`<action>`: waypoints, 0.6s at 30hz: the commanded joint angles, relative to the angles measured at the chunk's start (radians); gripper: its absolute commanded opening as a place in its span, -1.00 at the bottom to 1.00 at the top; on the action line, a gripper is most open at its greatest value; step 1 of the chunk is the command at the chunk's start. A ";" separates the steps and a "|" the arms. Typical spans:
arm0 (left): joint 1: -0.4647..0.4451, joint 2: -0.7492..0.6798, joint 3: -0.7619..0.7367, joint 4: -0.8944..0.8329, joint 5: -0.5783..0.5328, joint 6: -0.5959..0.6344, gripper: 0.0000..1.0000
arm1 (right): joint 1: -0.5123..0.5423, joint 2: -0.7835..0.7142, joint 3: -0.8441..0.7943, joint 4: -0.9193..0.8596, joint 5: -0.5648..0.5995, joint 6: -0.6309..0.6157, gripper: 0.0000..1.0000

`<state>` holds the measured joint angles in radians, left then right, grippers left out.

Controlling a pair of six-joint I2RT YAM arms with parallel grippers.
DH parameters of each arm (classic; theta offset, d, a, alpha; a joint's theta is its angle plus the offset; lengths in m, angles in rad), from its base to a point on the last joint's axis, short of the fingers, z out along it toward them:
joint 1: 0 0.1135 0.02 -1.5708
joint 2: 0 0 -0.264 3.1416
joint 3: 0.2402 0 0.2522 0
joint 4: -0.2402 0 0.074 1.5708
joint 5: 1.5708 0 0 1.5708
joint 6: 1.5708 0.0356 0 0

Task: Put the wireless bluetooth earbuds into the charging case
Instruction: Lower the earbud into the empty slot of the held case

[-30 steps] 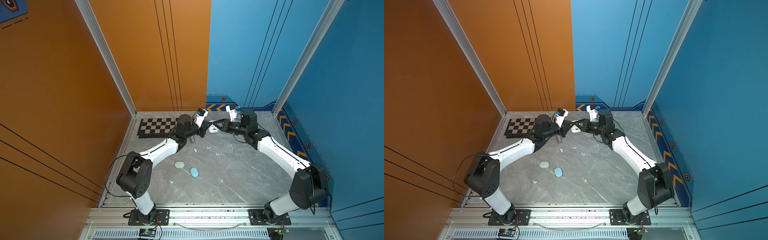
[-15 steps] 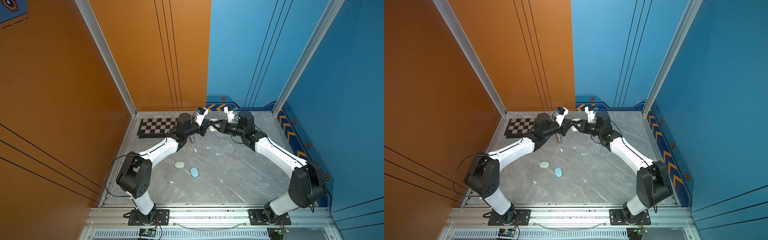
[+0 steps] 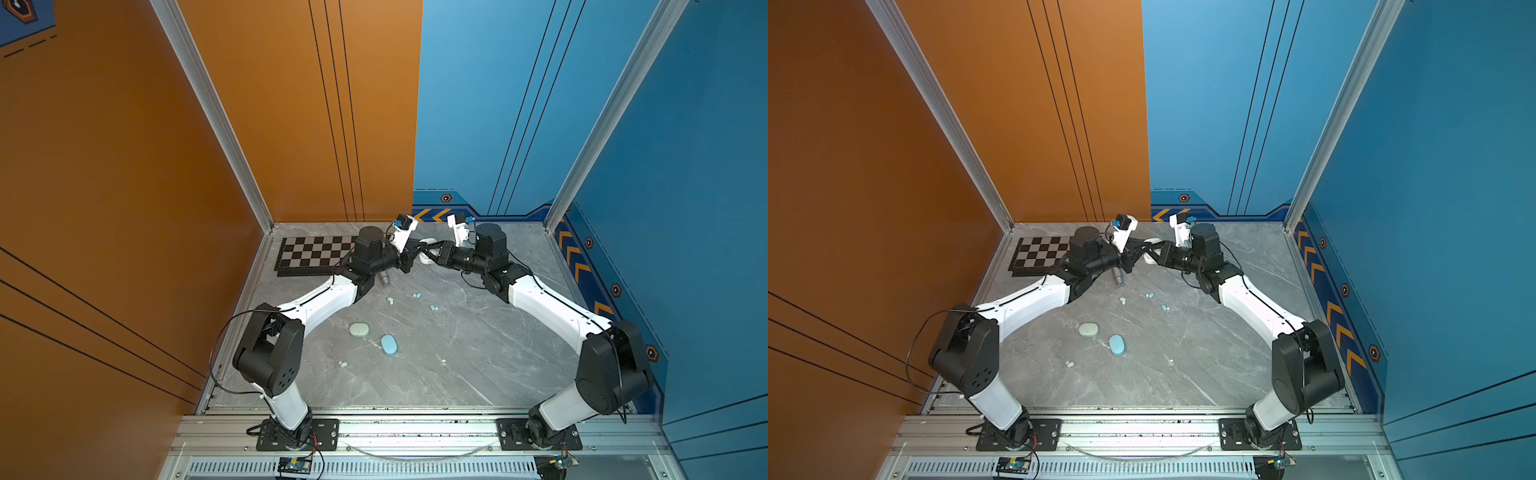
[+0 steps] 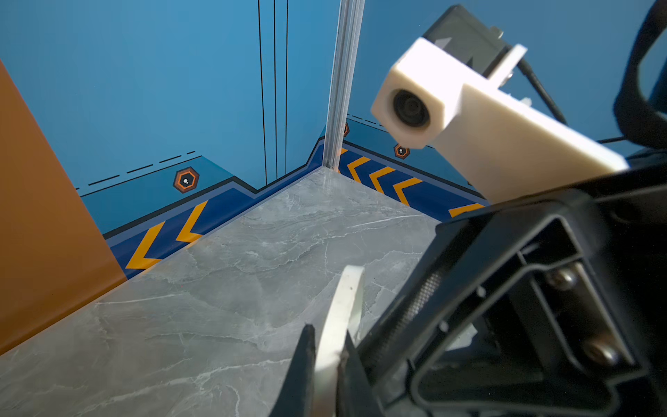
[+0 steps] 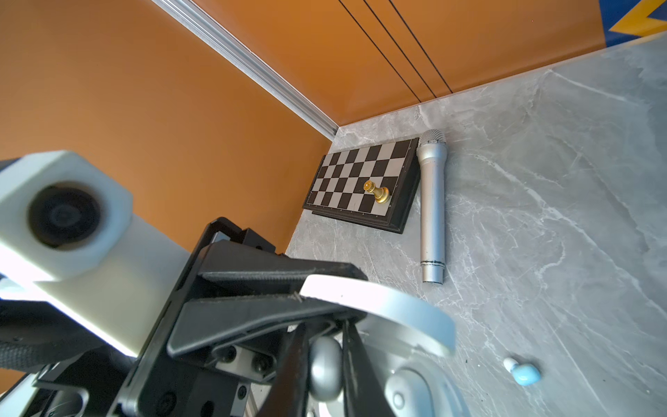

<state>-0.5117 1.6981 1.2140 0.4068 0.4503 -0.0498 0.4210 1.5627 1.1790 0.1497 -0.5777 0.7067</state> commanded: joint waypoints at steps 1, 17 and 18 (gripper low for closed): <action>-0.005 -0.035 0.030 0.030 0.030 -0.007 -1.00 | 0.004 -0.018 -0.010 -0.039 0.051 -0.049 -0.53; 0.001 -0.044 0.007 0.030 0.014 0.031 -1.00 | -0.005 -0.055 0.080 -0.120 0.052 -0.109 -0.32; 0.003 -0.046 0.004 0.029 0.008 0.040 -1.00 | -0.005 -0.060 0.087 -0.130 0.055 -0.117 -0.31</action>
<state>-0.5117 1.6978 1.2140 0.4011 0.4500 -0.0406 0.4206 1.5494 1.2251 0.0765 -0.5476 0.6308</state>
